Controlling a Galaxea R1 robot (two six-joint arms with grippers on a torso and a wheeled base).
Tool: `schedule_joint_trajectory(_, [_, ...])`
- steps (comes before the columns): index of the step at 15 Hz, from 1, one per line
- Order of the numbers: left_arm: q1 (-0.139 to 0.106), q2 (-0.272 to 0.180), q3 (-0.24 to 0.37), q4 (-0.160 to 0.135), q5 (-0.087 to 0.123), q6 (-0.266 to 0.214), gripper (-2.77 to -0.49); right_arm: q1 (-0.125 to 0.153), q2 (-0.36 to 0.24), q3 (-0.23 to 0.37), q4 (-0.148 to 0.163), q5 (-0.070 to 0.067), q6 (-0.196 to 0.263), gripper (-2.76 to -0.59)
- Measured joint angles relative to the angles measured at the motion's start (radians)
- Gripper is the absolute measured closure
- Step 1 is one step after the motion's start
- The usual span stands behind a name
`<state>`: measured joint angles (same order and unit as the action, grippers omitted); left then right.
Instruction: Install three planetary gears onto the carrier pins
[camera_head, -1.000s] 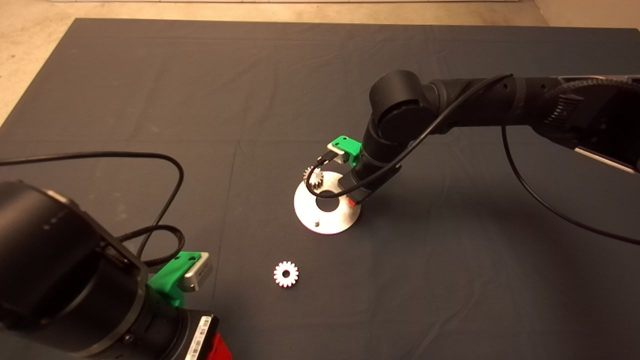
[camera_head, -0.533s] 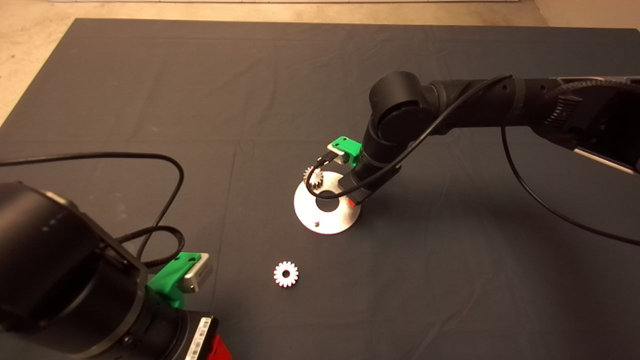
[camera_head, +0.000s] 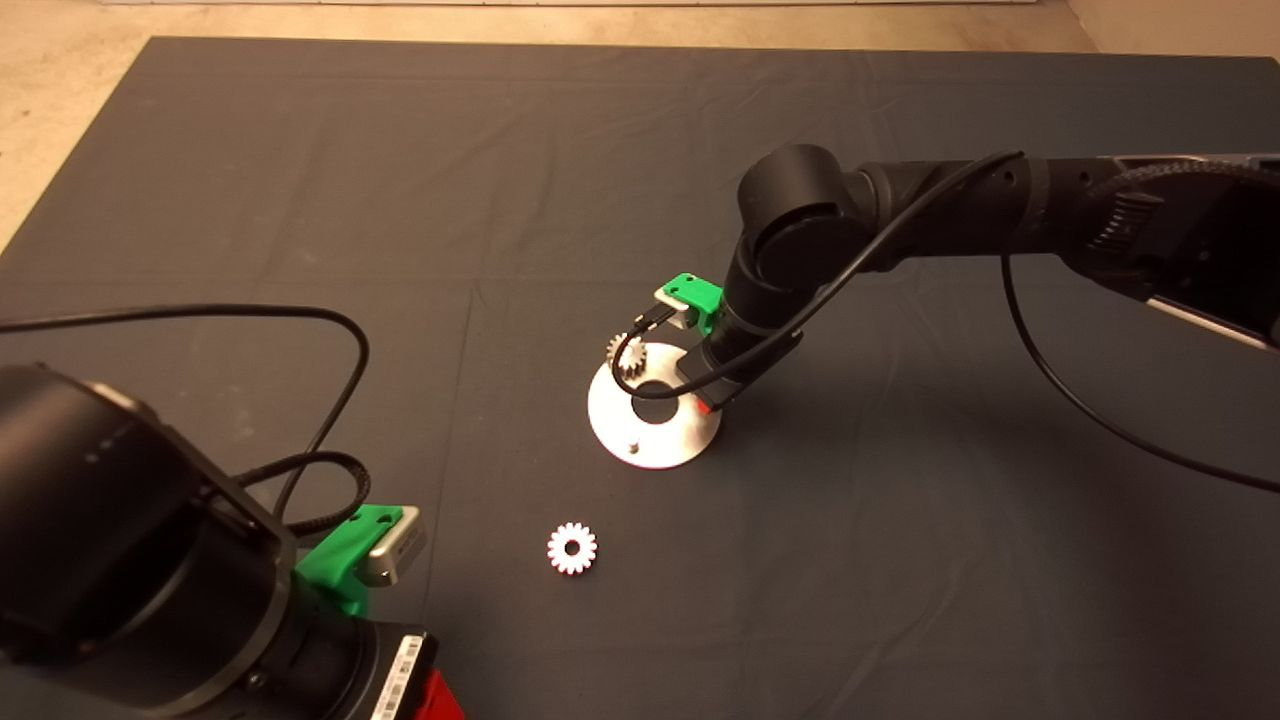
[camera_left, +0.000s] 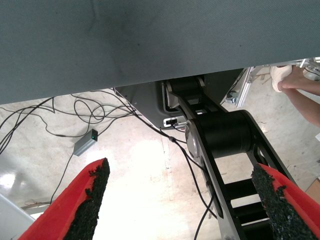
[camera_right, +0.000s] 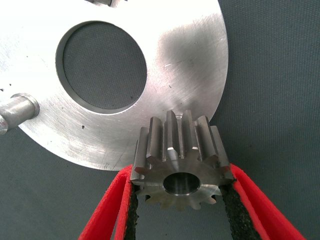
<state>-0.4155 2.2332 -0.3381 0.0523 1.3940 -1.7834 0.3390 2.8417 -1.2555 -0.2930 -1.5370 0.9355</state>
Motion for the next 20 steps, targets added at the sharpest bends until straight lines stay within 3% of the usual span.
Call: schedule_joint_trajectory(20, [0.003, 0.005, 0.0, 0.0, 0.0, 0.0, -2.02, 0.001, 0.001, -0.003, -0.01, 0.0, 0.001, -1.09])
